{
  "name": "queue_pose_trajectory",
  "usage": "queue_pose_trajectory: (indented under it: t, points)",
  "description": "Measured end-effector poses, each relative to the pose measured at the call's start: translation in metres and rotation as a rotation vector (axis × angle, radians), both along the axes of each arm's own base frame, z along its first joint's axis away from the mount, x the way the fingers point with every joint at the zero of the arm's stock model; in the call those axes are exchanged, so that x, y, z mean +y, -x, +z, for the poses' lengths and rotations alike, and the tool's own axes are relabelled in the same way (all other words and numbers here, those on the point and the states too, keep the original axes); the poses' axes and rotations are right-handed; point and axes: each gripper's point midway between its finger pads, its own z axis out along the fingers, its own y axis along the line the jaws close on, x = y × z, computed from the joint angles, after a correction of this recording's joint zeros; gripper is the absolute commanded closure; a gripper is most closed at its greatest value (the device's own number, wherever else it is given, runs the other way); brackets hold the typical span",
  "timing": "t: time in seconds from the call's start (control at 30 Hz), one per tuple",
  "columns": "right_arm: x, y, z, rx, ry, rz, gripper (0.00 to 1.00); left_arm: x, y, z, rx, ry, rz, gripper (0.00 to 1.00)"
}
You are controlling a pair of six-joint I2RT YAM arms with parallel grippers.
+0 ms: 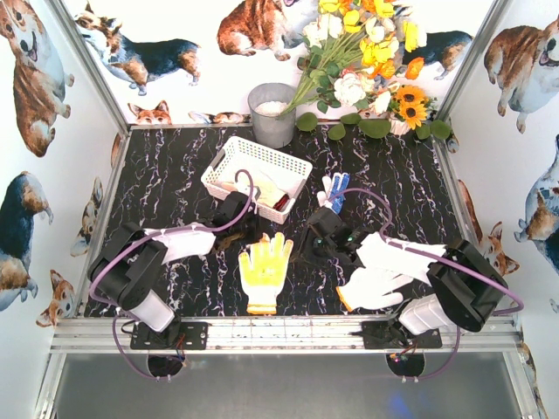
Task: Put the gloves into the storage basket
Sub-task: Pair the glove with the glove.
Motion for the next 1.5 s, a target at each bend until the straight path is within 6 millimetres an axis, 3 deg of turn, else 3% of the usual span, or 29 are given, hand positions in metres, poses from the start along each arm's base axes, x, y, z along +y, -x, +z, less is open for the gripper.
queue_pose_trajectory:
  t: [0.2,0.3,0.57,0.67,0.73,0.9,1.0,1.2,1.33,1.5]
  points:
    - [0.013,0.013,0.003,0.003,-0.013,0.048,0.65,0.001,-0.006,-0.005,0.0,-0.011,0.006,0.64]
    - [0.025,0.027,0.007,0.011,-0.022,0.094,0.65,0.002,-0.007,0.0,-0.012,-0.016,-0.001,0.58]
    - [0.042,0.072,0.017,0.076,-0.091,0.156,0.62,0.007,0.005,0.069,-0.118,0.054,-0.024,0.45]
    - [0.04,0.078,0.02,0.095,-0.113,0.148,0.61,0.008,0.023,0.08,-0.092,0.095,-0.046,0.44]
    - [0.041,0.081,0.021,0.106,-0.122,0.149,0.61,0.009,0.042,0.073,-0.032,0.123,-0.064,0.43]
    - [0.045,0.089,0.019,0.127,-0.129,0.175,0.64,0.024,0.107,0.03,0.223,0.147,-0.071,0.43]
    - [0.049,0.097,0.008,0.163,-0.112,0.202,0.66,0.026,0.136,0.022,0.342,0.181,-0.071,0.42]
    - [0.053,0.108,-0.016,0.235,-0.075,0.232,0.66,0.023,0.165,0.028,0.442,0.271,-0.088,0.43]
    - [0.058,0.108,-0.013,0.239,-0.091,0.246,0.66,0.026,0.182,0.019,0.517,0.281,-0.081,0.48]
    - [0.068,0.105,-0.009,0.237,-0.112,0.262,0.7,0.031,0.197,0.008,0.585,0.281,-0.061,0.61]
